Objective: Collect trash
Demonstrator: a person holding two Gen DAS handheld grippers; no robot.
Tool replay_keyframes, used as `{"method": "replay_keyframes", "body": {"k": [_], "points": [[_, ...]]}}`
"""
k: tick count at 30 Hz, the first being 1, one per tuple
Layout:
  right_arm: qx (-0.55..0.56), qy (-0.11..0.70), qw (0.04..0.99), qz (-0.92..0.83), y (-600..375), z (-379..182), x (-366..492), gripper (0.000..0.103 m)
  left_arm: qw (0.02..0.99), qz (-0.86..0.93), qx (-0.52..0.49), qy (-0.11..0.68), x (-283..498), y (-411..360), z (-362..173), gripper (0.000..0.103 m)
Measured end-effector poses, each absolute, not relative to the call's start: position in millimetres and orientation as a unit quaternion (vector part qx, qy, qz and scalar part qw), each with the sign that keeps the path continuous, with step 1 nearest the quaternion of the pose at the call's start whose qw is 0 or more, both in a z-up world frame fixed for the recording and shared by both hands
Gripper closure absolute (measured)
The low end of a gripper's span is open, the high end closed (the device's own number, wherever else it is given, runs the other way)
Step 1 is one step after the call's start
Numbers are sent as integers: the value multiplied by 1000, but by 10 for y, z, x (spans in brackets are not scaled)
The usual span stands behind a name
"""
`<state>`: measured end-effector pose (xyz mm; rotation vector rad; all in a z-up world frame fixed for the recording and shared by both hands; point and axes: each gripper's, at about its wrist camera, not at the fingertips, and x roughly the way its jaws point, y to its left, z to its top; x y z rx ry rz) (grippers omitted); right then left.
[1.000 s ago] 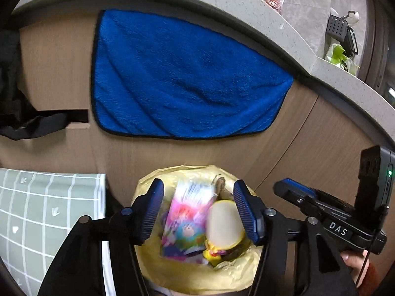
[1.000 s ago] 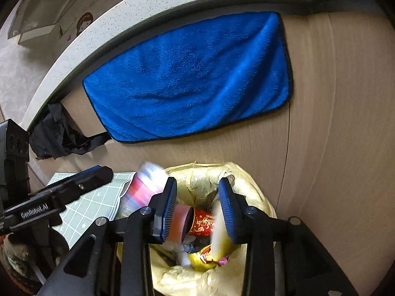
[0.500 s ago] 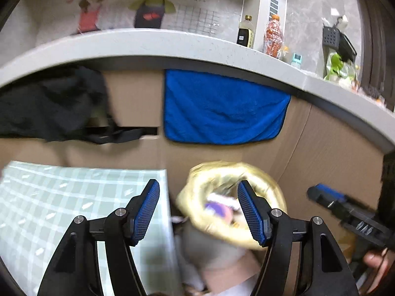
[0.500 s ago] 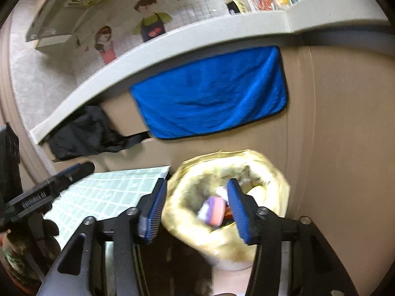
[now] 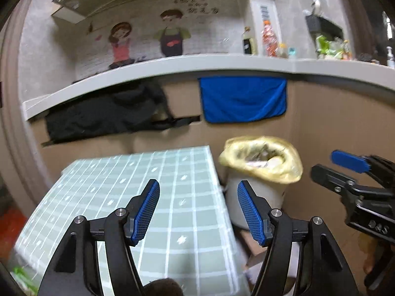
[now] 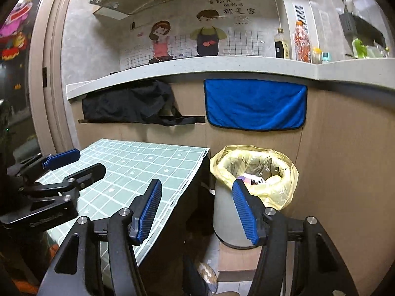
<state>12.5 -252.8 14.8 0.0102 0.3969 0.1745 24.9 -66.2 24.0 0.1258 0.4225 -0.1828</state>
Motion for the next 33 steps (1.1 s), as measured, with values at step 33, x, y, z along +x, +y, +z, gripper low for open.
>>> {"method": "replay_keyframes", "body": {"k": [33], "points": [[2,184,980,74,-2158,40,-230,46,978,-45,17,204,-126,-144,242,37]]}}
